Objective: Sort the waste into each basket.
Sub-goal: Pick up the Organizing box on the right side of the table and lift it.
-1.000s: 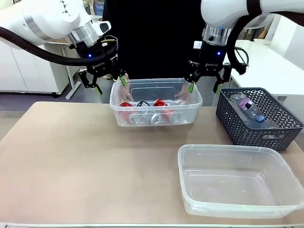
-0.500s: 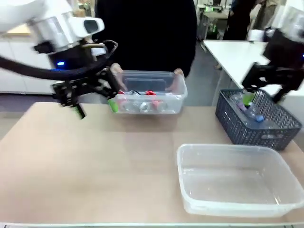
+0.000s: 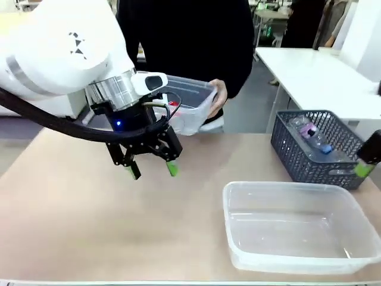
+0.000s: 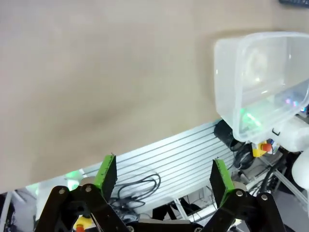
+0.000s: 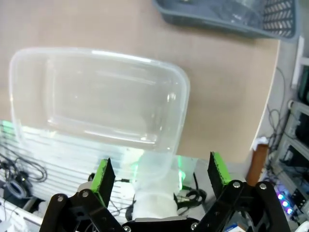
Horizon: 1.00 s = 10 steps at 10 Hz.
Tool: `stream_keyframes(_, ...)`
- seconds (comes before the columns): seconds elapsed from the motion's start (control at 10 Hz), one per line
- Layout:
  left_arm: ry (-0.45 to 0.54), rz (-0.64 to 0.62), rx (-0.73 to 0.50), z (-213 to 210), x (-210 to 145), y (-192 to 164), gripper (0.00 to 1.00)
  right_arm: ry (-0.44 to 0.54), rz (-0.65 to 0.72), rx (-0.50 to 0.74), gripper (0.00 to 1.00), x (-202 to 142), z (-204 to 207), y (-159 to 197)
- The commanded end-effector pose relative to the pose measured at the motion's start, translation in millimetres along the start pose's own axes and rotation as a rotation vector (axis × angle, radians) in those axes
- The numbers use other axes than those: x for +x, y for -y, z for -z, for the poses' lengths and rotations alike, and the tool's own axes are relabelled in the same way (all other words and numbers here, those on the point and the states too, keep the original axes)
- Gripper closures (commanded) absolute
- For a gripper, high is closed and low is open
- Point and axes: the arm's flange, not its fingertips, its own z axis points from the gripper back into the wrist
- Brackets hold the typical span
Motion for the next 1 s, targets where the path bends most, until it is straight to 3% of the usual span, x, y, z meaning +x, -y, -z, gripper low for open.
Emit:
stream_keyframes(0.0, 0.021, -0.010, 0.020, -31, -29, -2, 0.00, 0.010, 0.028, 0.013, 0.00, 1, -8, -16)
stream_keyframes(0.1, 0.000, 0.000, 0.000, 0, 0, 0, 0.00, 0.000, 0.000, 0.000, 0.00, 0, 0, 0)
stream_keyframes(0.2, 0.132, -0.072, -0.062, 20, 10, 25, 0.00, -0.059, -0.052, -0.087, 0.00, -3, 17, -2)
stream_keyframes(0.3, 0.118, -0.088, -0.175, 50, 17, 61, 0.00, -0.132, -0.031, -0.087, 0.00, -16, 37, 10)
stream_keyframes(0.6, -0.072, 0.016, -0.091, 126, 39, 115, 0.00, -0.284, 0.068, -0.027, 0.00, -44, 92, 33)
stream_keyframes(0.8, -0.067, -0.009, -0.001, 158, 42, 117, 0.00, -0.327, 0.146, 0.068, 0.00, -50, 148, 45)
stream_keyframes(0.9, -0.099, -0.018, 0.018, 150, 40, 109, 0.00, -0.350, 0.168, 0.049, 0.00, -50, 169, 42)
